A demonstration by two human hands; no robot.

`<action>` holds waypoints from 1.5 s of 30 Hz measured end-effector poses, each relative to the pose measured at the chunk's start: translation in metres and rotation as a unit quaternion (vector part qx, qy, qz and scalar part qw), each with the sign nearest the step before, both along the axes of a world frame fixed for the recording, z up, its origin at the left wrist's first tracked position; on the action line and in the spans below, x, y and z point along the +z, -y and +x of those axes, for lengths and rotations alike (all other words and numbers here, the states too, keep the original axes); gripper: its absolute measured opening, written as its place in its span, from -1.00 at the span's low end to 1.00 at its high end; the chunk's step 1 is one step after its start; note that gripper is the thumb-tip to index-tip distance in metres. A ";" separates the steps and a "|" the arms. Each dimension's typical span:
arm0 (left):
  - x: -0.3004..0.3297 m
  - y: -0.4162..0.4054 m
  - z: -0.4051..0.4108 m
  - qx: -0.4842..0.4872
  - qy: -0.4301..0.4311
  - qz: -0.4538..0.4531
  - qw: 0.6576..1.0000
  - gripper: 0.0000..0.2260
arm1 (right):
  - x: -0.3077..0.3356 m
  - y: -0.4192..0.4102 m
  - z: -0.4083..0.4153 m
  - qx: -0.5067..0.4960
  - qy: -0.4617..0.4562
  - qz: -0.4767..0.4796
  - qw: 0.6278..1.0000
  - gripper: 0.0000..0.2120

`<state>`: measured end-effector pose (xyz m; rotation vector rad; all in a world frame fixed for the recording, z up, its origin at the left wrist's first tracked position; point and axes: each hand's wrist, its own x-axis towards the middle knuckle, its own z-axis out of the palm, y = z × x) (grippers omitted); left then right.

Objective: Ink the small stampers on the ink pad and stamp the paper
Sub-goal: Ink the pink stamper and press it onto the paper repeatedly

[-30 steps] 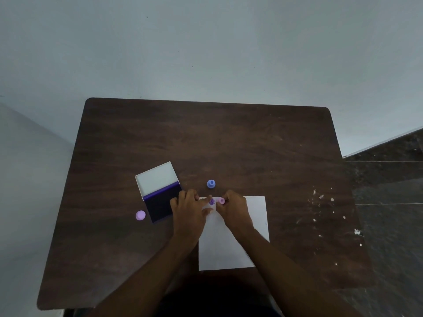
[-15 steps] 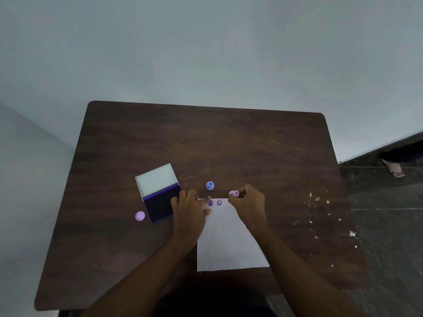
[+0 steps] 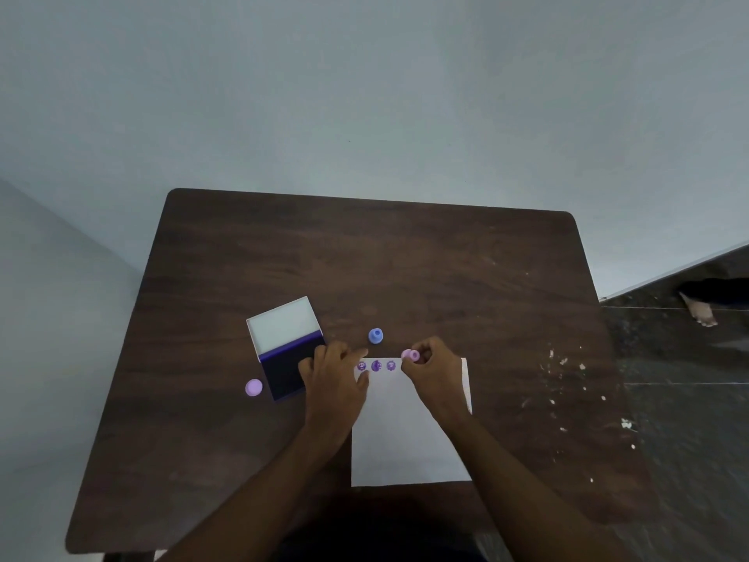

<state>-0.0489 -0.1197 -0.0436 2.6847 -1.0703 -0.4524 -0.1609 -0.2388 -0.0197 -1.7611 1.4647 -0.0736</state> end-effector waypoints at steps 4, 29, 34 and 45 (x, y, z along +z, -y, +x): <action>0.003 -0.020 0.009 0.042 -0.026 -0.069 0.996 -0.75 | -0.003 -0.006 0.007 -0.002 0.022 -0.006 1.000 -0.83; -0.012 -0.133 0.068 0.198 -0.052 -0.118 0.972 -0.65 | 0.019 -0.070 0.092 0.144 0.148 0.013 0.978 -0.80; -0.016 -0.134 0.077 0.198 -0.096 -0.145 0.965 -0.73 | 0.016 -0.082 0.102 0.173 0.134 0.035 0.975 -0.86; 0.006 -0.135 0.076 0.229 -0.192 -0.290 0.909 -0.78 | 0.015 -0.095 0.114 0.167 0.144 0.069 0.973 -0.82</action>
